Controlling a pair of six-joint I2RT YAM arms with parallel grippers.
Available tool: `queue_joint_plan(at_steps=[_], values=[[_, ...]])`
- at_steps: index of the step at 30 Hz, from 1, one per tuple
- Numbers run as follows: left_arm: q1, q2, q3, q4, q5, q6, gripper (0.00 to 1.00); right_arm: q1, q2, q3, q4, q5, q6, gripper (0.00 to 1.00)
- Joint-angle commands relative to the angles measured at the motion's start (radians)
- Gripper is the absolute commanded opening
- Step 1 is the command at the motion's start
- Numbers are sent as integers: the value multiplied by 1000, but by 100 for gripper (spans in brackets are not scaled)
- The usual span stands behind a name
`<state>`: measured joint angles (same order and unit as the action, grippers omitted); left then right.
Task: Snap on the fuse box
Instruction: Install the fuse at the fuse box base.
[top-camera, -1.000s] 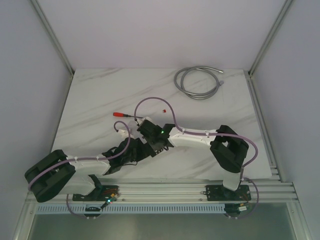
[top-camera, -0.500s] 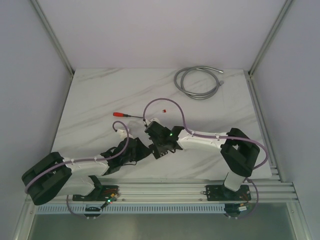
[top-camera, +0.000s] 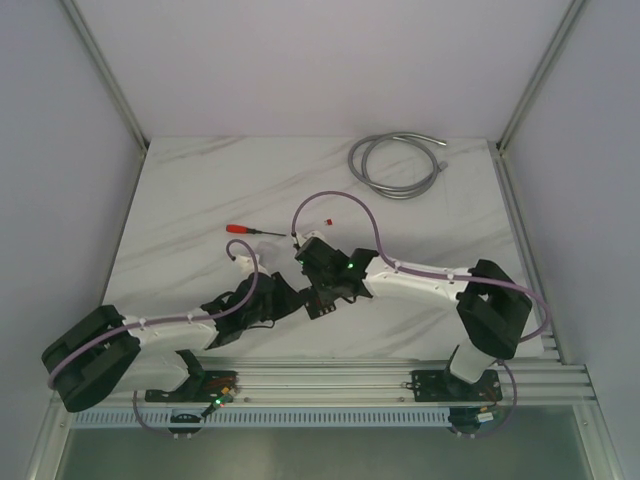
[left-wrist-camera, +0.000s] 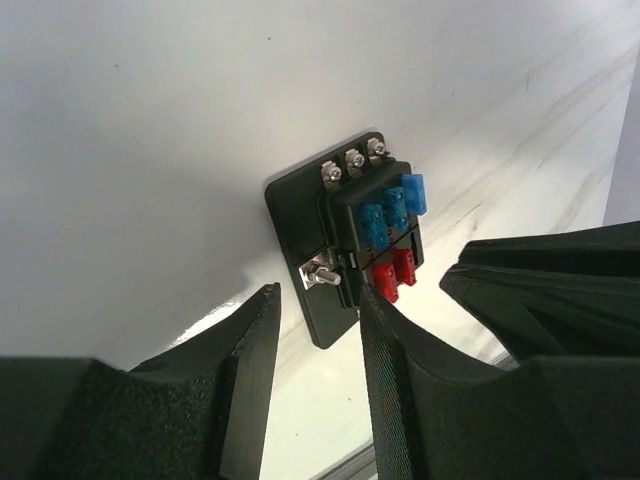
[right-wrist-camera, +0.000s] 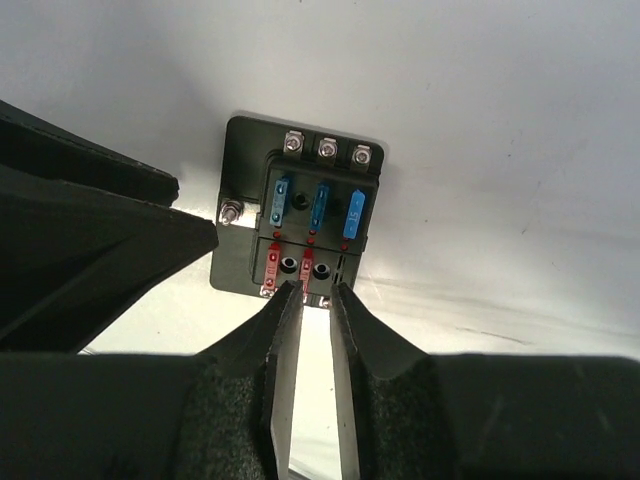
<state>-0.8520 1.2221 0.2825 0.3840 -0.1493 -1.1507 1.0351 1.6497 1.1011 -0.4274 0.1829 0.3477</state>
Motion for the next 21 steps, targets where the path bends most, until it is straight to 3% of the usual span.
queue_joint_plan(at_steps=[1,14,17,21], values=[[-5,12,37,-16,10,26,47,-11,2,-1,-8,-24,9,23],[-8,41,47,-11,13,28,46,-15,73,-10,13,-76,11,9],[-9,48,47,-9,13,25,46,-16,99,-13,6,-83,16,0],[-11,65,49,-4,8,26,46,-16,130,-19,-20,-84,19,0]])
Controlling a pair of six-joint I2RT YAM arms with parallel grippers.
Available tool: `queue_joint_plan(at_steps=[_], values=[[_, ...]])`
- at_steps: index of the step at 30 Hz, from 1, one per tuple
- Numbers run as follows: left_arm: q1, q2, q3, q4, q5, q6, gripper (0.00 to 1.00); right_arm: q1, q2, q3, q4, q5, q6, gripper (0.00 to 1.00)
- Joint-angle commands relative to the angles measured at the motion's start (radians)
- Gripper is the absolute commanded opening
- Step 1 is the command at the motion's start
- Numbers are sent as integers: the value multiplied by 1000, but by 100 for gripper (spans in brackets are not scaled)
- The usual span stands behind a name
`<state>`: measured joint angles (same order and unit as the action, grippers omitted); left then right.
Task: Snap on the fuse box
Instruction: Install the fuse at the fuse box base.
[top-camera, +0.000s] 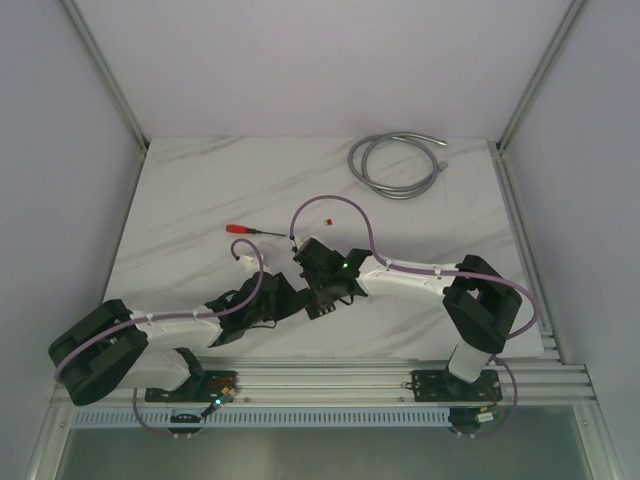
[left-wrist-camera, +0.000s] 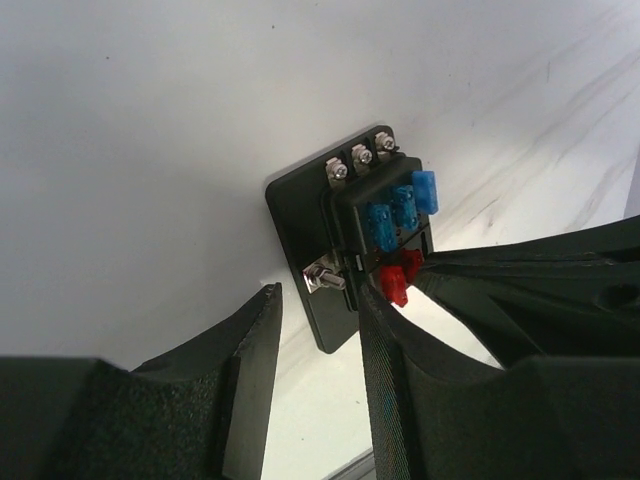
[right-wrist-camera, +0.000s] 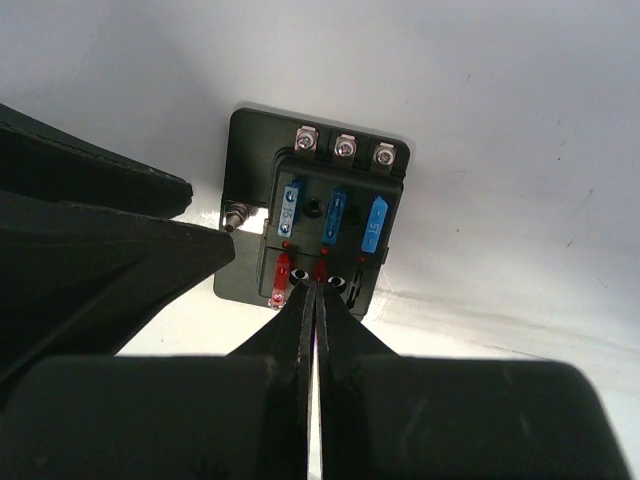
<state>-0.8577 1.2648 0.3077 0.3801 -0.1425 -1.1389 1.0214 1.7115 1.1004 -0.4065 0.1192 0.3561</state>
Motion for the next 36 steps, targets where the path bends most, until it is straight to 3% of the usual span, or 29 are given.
queue_joint_plan(at_steps=[1,7,10,15,21,30,36], values=[[-4,27,24,2,0,13,45,0,72,-22,-45,-22,9,0],[-4,5,20,-8,-19,15,46,5,-19,-38,-14,1,-10,0],[-3,-32,19,-44,-52,24,48,-15,-86,-13,13,48,-28,21],[17,-96,22,-101,-96,53,58,-130,-104,36,79,114,-99,32],[73,-129,19,-128,-88,85,71,-268,10,99,204,101,-193,35],[149,-135,16,-141,-55,115,89,-362,234,260,341,76,-267,42],[171,-130,11,-143,-41,120,94,-398,362,388,364,79,-257,40]])
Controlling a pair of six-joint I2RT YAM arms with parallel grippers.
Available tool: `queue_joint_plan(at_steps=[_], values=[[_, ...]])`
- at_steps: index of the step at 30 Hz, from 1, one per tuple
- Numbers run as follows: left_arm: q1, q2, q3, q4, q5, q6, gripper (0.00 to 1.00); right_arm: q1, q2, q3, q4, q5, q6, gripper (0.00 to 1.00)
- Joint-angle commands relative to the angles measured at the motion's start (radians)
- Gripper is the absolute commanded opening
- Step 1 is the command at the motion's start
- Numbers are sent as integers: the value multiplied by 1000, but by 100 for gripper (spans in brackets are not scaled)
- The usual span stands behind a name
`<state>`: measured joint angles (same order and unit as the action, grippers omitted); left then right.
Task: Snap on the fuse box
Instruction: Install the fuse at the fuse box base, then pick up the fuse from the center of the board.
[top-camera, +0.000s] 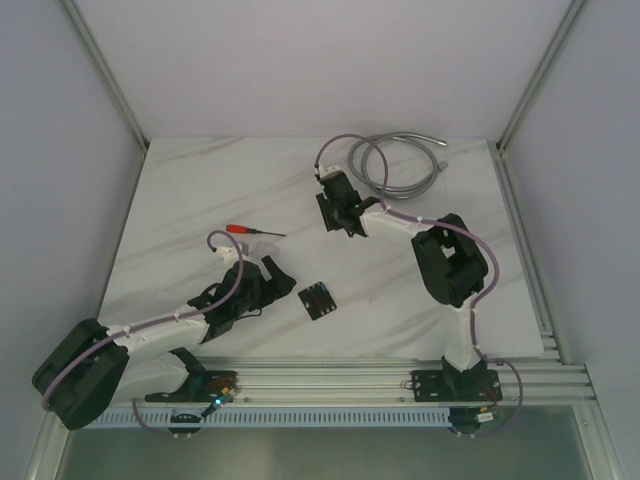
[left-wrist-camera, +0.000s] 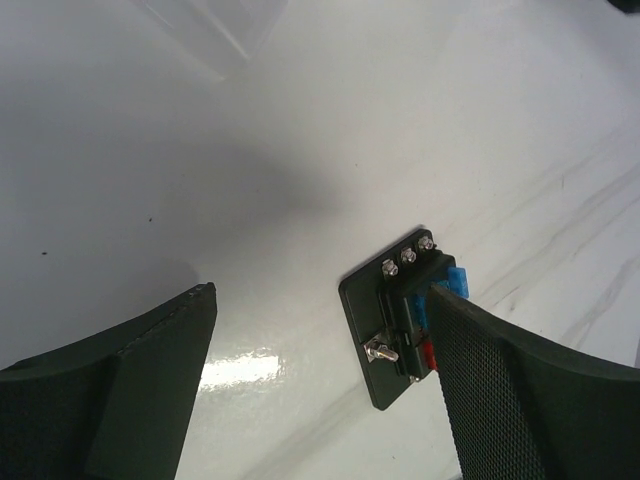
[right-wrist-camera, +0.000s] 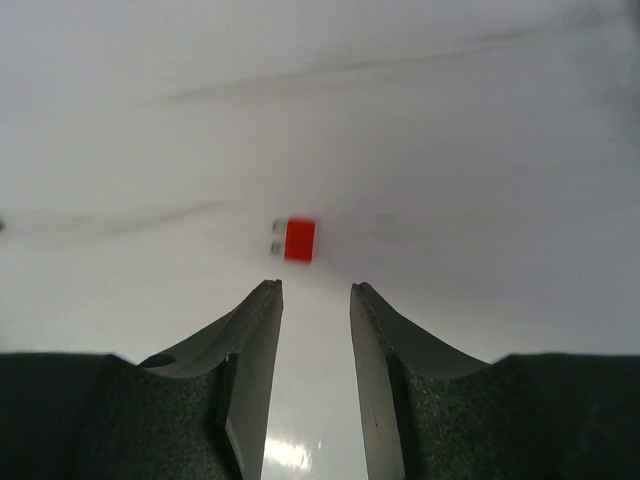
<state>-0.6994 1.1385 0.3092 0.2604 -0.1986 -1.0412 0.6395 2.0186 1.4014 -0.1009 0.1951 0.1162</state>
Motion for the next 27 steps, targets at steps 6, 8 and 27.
queue_joint_plan(at_steps=[6,8,27], values=[[25,2,12,-23,23,28,97,-19,152,176,53,11,0,40],[27,1,13,-25,26,29,98,-18,178,194,44,21,8,41],[30,-8,7,-31,33,23,100,-10,51,-85,-33,-52,-13,31]])
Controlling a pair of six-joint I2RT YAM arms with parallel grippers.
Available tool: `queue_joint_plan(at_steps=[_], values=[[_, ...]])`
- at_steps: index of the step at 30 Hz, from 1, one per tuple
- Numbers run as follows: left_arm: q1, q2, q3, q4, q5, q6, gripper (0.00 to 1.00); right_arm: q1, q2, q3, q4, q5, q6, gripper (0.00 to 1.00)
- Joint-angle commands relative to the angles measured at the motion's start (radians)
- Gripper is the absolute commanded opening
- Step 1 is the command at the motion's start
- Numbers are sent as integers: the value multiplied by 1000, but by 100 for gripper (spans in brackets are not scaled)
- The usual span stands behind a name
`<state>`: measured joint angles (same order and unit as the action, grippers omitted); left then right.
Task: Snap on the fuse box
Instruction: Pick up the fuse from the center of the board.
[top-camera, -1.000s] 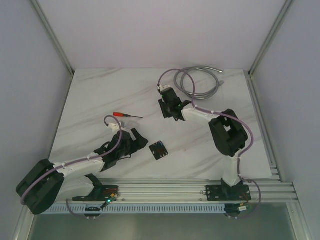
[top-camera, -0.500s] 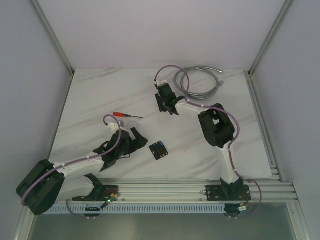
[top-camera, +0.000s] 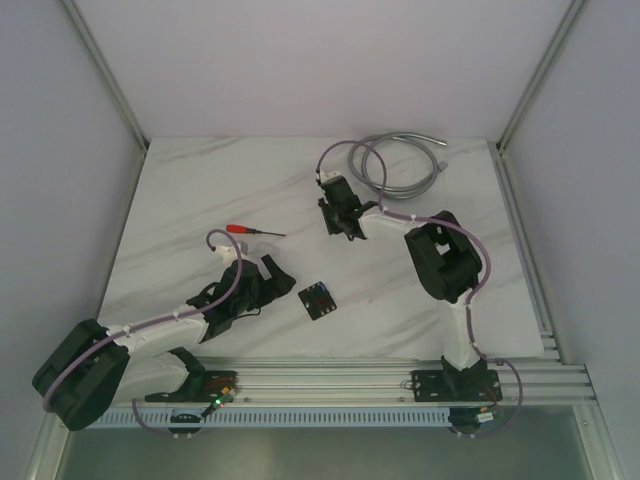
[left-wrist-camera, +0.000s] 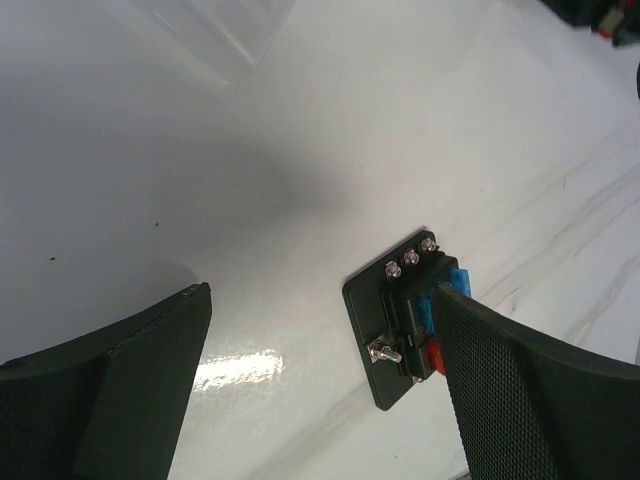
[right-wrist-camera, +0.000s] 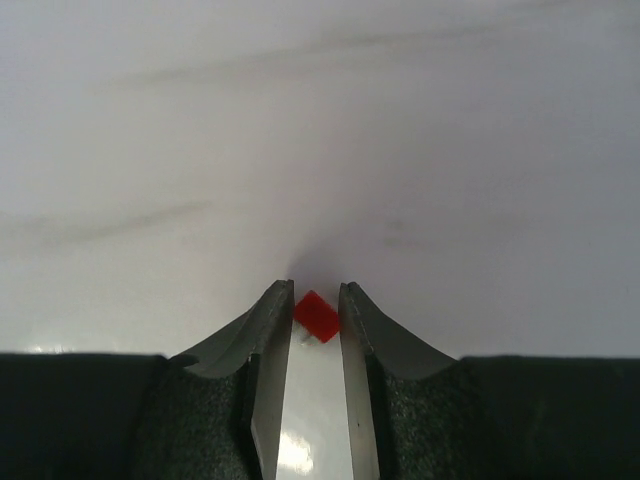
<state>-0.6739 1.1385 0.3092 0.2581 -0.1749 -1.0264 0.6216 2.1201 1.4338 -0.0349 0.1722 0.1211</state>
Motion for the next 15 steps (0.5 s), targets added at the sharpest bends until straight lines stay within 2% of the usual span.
queue_joint_plan(at_steps=[1,11,15], values=[[5,-8,8,-29,12,7,100,9,-63,-147,-102,-25,-23,31],[4,-58,-15,-31,16,-9,100,15,-206,-404,-137,-4,6,29],[5,-83,-25,-36,13,-12,100,15,-271,-469,-144,8,31,34]])
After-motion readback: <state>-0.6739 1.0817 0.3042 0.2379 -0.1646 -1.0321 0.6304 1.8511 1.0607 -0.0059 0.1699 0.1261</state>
